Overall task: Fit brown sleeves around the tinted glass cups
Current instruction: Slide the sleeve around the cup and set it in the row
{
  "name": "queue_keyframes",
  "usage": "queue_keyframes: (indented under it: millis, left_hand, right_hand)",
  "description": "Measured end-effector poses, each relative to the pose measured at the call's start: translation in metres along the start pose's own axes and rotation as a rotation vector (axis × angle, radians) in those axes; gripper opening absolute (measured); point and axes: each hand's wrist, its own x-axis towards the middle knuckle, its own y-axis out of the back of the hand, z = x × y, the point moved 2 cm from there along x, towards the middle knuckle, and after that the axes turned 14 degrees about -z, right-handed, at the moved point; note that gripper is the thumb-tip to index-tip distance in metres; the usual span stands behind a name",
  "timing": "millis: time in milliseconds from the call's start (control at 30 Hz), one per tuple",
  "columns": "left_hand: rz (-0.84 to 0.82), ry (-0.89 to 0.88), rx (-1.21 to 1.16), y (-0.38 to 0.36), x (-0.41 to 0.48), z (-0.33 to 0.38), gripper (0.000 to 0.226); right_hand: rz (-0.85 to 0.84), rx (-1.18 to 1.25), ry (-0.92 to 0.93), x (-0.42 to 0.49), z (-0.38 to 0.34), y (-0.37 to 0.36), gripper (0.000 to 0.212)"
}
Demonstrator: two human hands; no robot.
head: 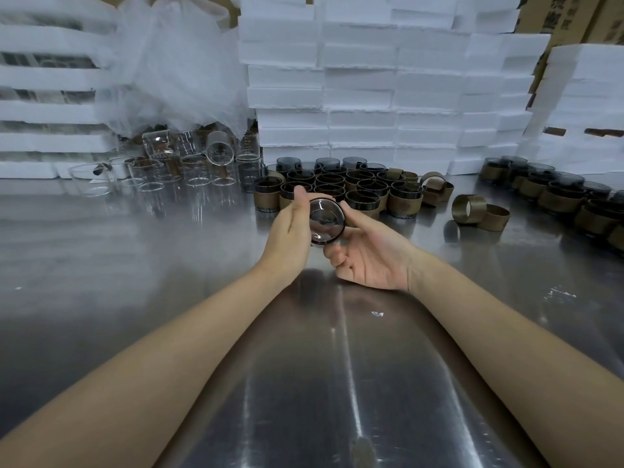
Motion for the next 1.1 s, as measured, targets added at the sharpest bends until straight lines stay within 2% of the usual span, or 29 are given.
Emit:
queue_keyframes:
  millis: [67, 167, 267, 333, 433, 600, 733, 1100]
  left_hand:
    - [-0.042, 0.024, -0.02, 0.001, -0.001, 0.0, 0.049]
    - [-0.077, 0.015, 0.047, 0.003, -0.002, -0.001, 0.029]
    - [-0.091, -0.009, 0.075, 0.004, -0.001, -0.002, 0.051]
    - [-0.101, -0.042, 0.084, 0.004, -0.002, 0.0, 0.055]
    - [-0.063, -0.091, 0.091, 0.003, -0.004, 0.004, 0.036]
    - [0.003, -0.109, 0.087, 0.0, -0.005, 0.006, 0.023]
    - [0.041, -0.131, 0.094, 0.0, -0.004, 0.004, 0.015]
    - [-0.009, -0.088, 0.223, 0.004, -0.002, -0.007, 0.032]
  right_hand:
    - [0.009, 0.013, 0.005, 0.0, 0.0, 0.0, 0.047]
    - [0.027, 0.012, 0.041, -0.001, 0.001, 0.001, 0.046]
    - [0.022, -0.005, 0.065, 0.0, 0.001, 0.0, 0.046]
    - [0.043, -0.004, 0.068, 0.0, 0.0, 0.0, 0.052]
    - [0.055, 0.001, 0.061, -0.001, -0.001, 0.0, 0.06]
    - [0.083, 0.034, 0.067, -0.003, -0.002, -0.002, 0.047]
    - [0.083, 0.01, 0.061, -0.001, -0.002, -0.004, 0.048]
    - [0.085, 0.03, 0.048, 0.001, 0.002, -0.002, 0.049]
